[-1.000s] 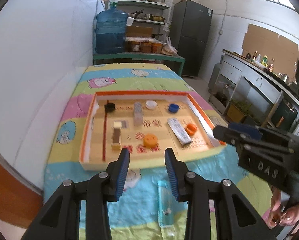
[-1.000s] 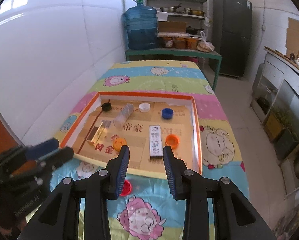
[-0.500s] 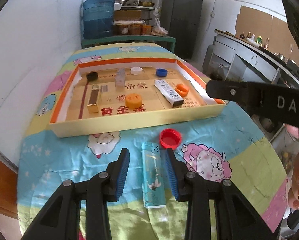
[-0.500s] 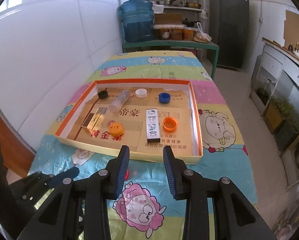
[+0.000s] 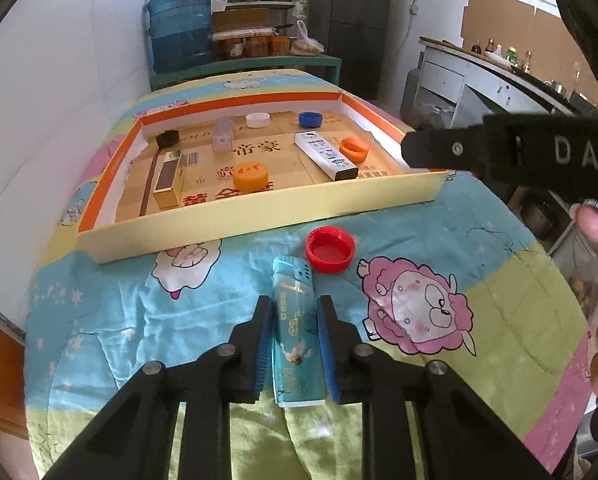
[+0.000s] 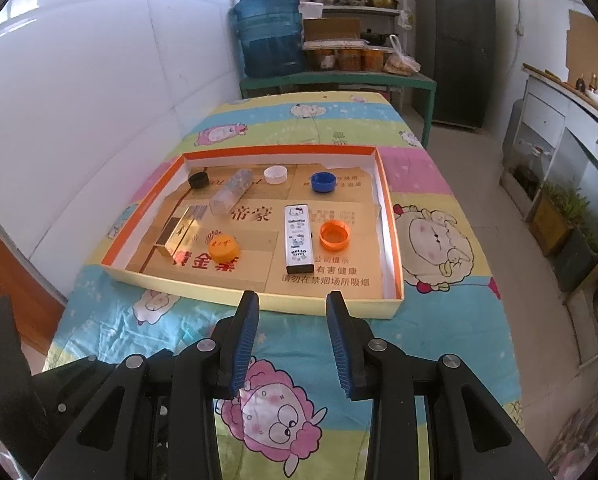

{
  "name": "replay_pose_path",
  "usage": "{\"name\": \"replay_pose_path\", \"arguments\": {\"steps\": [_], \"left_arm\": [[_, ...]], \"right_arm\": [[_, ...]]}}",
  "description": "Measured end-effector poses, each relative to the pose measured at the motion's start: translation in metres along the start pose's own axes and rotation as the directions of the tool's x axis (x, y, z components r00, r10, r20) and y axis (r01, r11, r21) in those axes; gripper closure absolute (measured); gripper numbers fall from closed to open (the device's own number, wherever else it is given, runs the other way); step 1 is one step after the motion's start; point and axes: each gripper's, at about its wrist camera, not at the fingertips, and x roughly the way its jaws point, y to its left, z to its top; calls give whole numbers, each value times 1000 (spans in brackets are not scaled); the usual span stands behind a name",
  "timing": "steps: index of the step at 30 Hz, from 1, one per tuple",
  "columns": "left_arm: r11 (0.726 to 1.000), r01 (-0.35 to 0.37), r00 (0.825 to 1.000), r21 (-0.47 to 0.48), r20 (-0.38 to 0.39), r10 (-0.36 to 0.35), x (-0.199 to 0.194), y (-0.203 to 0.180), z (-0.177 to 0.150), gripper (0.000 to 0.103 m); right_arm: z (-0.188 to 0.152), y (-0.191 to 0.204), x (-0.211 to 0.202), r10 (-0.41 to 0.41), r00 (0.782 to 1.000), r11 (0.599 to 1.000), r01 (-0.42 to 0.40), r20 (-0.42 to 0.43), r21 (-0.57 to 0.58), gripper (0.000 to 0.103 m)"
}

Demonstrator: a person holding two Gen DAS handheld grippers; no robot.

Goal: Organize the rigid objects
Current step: 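Grasp the teal box with left gripper while right gripper grasps the red cap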

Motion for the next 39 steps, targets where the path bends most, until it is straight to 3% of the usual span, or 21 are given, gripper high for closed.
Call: {"name": "replay_pose_path", "arguments": {"steps": [10, 21, 22, 24, 30, 31, 33, 39], "left_arm": [[998, -12, 1000, -69, 24, 14, -7, 18, 0, 80], [983, -39, 996, -182, 69, 52, -28, 54, -2, 80], [982, -38, 996, -183, 70, 51, -29, 55, -2, 80], [982, -35, 996, -184, 73, 49, -29, 56, -2, 80], [982, -34, 996, -185, 78, 49, -29, 58, -1, 80], [982, -32, 996, -188, 78, 47, -30, 60, -1, 80], [980, -33, 996, -195, 75, 49, -30, 62, -1, 80], [978, -31, 996, -205, 80, 49, -30, 66, 0, 80]], "right_arm": [[-16, 6, 9, 45, 998, 999, -46, -35, -17, 67], [-36, 43, 39, 111, 987, 985, -125, -116, -121, 67], [-36, 44, 40, 111, 987, 984, -125, -117, -124, 65], [-36, 45, 43, 100, 988, 985, -115, -119, -125, 49], [-34, 47, 57, 80, 989, 988, -95, -121, -120, 49], [-33, 47, 60, 77, 989, 989, -92, -124, -119, 51], [-34, 50, 64, 74, 990, 989, -89, -124, -122, 73], [-34, 52, 65, 65, 992, 989, -79, -108, -128, 73]]}}
